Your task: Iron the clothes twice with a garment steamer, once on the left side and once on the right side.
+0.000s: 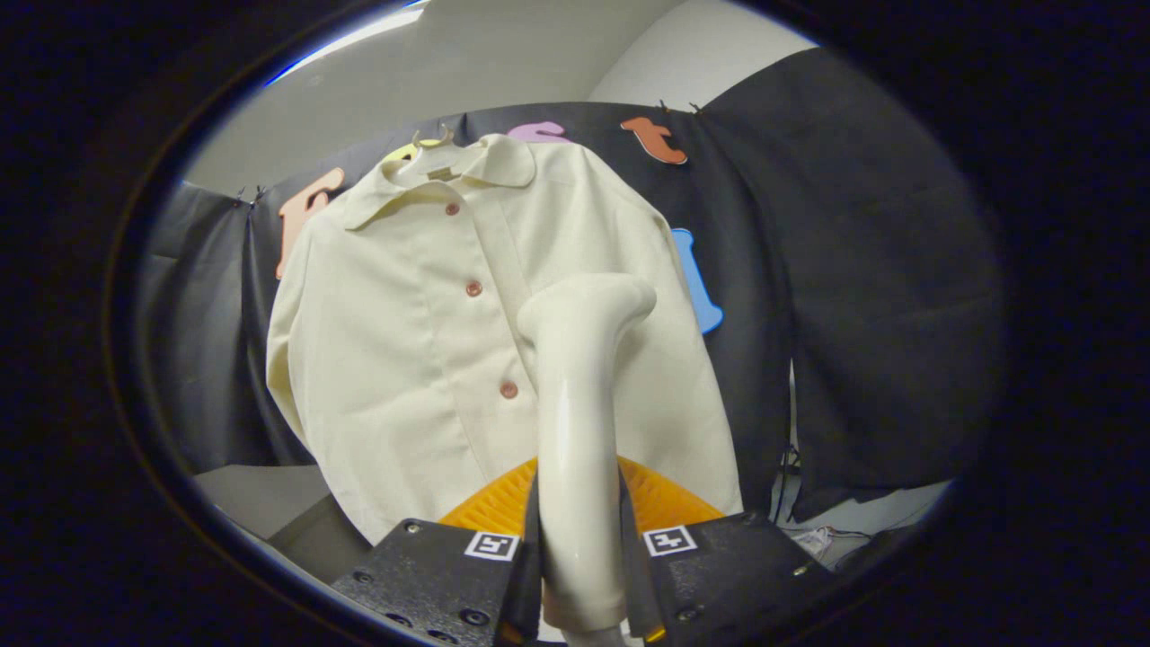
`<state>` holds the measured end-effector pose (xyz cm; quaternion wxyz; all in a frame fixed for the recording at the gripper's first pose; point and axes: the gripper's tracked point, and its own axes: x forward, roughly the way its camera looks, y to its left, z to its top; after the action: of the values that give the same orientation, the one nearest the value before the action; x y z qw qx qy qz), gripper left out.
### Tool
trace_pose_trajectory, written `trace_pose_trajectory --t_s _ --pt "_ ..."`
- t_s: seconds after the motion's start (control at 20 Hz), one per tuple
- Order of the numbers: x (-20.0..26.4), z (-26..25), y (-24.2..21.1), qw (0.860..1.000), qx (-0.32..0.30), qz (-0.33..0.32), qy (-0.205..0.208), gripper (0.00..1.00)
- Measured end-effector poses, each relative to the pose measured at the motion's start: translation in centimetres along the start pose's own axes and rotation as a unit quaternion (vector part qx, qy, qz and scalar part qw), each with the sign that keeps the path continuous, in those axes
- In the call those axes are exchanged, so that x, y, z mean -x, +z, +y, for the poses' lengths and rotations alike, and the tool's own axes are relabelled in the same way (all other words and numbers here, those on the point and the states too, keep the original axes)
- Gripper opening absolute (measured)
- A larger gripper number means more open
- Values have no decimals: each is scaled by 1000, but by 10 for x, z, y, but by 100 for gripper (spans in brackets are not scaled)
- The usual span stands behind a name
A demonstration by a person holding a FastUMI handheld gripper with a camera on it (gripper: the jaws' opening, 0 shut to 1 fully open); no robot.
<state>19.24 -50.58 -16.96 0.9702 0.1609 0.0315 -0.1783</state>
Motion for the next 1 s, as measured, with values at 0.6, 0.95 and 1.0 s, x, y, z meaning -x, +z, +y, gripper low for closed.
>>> trace_pose_trajectory --t_s 0.6,0.95,1.0 --pt "10 -29 -84 998 -8 59 -14 36" --pt "26 -53 -131 995 -11 95 -35 36" --pt "29 -54 -137 994 -14 100 -37 36"
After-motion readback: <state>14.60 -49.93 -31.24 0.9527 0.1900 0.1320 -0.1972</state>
